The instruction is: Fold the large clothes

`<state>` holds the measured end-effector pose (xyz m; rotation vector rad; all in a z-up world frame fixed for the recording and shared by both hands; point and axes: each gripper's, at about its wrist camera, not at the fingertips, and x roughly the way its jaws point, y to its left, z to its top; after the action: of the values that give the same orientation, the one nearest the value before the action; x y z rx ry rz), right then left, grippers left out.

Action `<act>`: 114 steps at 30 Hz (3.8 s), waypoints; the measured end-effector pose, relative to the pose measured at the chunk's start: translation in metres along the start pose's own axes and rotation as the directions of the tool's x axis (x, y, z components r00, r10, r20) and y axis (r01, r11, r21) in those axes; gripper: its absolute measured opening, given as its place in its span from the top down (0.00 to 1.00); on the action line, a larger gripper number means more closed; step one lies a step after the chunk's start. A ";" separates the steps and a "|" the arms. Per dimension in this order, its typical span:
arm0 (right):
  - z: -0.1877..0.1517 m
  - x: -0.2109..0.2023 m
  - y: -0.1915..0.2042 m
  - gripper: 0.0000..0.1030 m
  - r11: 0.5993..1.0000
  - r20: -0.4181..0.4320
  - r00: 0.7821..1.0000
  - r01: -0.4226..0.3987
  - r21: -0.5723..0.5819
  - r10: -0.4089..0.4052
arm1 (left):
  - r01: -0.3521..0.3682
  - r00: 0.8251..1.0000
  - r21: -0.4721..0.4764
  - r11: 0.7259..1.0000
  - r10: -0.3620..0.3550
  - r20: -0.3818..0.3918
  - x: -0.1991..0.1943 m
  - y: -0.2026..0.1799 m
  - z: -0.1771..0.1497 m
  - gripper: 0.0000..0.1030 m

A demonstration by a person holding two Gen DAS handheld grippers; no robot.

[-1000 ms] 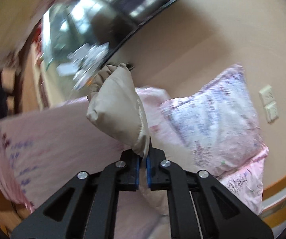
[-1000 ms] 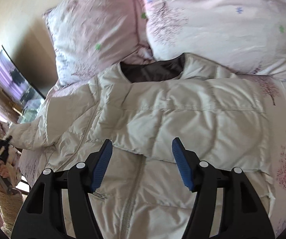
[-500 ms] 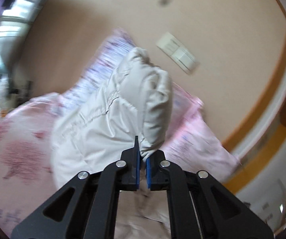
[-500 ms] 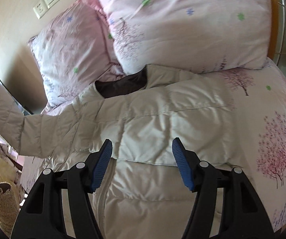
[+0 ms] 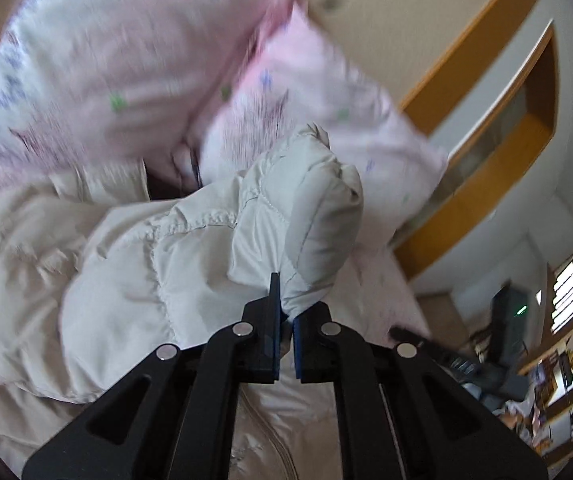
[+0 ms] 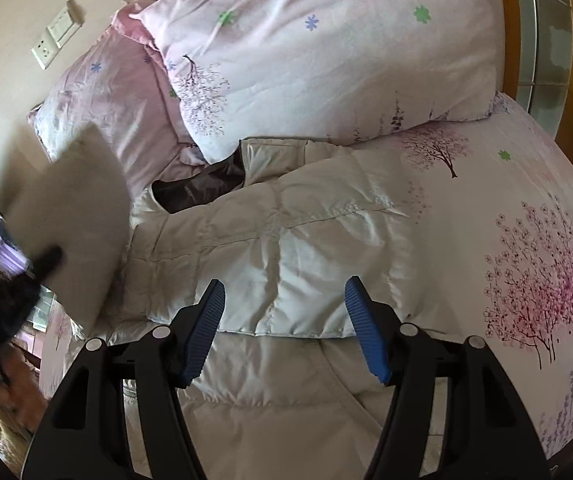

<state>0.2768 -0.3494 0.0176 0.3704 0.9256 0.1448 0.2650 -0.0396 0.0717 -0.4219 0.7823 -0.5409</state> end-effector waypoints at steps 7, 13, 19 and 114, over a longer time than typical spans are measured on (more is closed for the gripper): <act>0.006 0.012 0.001 0.38 1.000 -0.030 1.000 -0.008 0.009 0.009 | -0.062 0.987 0.054 0.997 0.070 -0.144 0.048 -0.004 -0.026 0.94; 0.011 0.021 0.007 0.38 0.996 -0.057 0.996 -0.073 0.045 0.075 | -0.081 0.977 0.078 0.994 0.095 -0.193 0.057 0.001 -0.035 0.84; 0.015 0.049 0.013 0.38 0.956 -0.153 0.952 -0.239 0.172 0.266 | -0.021 0.977 0.145 0.989 0.051 -0.208 0.043 -0.014 -0.041 0.11; -0.186 -0.060 -0.148 0.66 0.814 -0.197 0.841 -0.387 0.433 0.504 | -0.064 0.975 -0.294 0.954 -0.003 -0.220 -0.198 0.185 -0.215 0.72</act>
<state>0.0869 -0.4568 -0.0932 0.9544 1.1607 0.4777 0.0421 0.1906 -0.0589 -0.6366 1.0882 -0.4442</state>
